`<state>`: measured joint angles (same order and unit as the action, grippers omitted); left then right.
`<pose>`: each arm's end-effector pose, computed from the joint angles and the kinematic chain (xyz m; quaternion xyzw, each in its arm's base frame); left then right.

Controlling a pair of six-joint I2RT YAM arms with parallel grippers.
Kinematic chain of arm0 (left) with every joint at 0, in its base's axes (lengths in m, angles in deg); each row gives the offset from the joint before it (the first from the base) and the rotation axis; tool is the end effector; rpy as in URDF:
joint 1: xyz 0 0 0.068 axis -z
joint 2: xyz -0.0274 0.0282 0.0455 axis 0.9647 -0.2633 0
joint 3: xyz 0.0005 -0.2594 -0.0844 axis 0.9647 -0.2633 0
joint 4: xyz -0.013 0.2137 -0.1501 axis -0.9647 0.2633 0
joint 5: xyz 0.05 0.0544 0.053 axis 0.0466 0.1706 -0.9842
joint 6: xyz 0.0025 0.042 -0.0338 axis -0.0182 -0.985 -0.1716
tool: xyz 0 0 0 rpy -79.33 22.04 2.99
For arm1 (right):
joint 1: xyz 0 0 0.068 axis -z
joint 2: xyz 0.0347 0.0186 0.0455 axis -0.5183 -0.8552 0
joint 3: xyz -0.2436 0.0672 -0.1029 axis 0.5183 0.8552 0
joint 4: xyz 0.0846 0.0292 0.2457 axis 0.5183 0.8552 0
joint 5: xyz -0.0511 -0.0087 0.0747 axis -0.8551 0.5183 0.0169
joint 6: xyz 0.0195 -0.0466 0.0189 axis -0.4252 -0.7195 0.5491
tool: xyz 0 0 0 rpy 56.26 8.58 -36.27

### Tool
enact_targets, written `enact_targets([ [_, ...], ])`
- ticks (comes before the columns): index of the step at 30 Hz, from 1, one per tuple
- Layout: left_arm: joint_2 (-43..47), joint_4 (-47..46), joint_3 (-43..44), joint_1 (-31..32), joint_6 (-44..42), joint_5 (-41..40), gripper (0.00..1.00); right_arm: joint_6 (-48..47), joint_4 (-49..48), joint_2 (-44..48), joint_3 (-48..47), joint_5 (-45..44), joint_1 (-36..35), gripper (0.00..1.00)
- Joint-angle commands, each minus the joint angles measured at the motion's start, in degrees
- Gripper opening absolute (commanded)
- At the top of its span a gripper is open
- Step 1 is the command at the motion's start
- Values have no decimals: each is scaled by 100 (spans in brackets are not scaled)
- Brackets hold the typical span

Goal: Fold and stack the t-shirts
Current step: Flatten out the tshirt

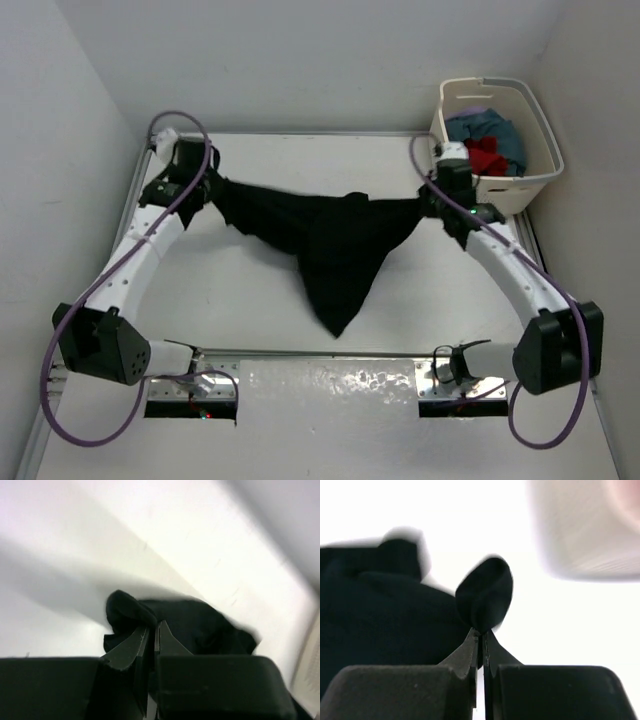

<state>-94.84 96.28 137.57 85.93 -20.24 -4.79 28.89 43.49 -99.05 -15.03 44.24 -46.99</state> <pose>0.2828 -0.0443 0.3232 -0.3243 0.8484 -0.0513 0.4152 0.2832 0.0720 0.2708 0.0783 0.8931 0.0389 0.4412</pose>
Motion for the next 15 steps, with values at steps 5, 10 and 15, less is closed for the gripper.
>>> enact_targets([
  [5, 624, -739, 1746, -92, -1015, -1619, 0, -1009, -124, 651, -1630, -1118, 715, 0],
  [10, 1046, -1146, 2291, -101, -1525, -2057, 0, -1791, -290, 809, -2658, -1883, 768, 0],
  [15, 1651, -1471, 2520, -101, -2009, -2235, 0, -2687, -370, 932, -3494, -2218, 768, 0],
])
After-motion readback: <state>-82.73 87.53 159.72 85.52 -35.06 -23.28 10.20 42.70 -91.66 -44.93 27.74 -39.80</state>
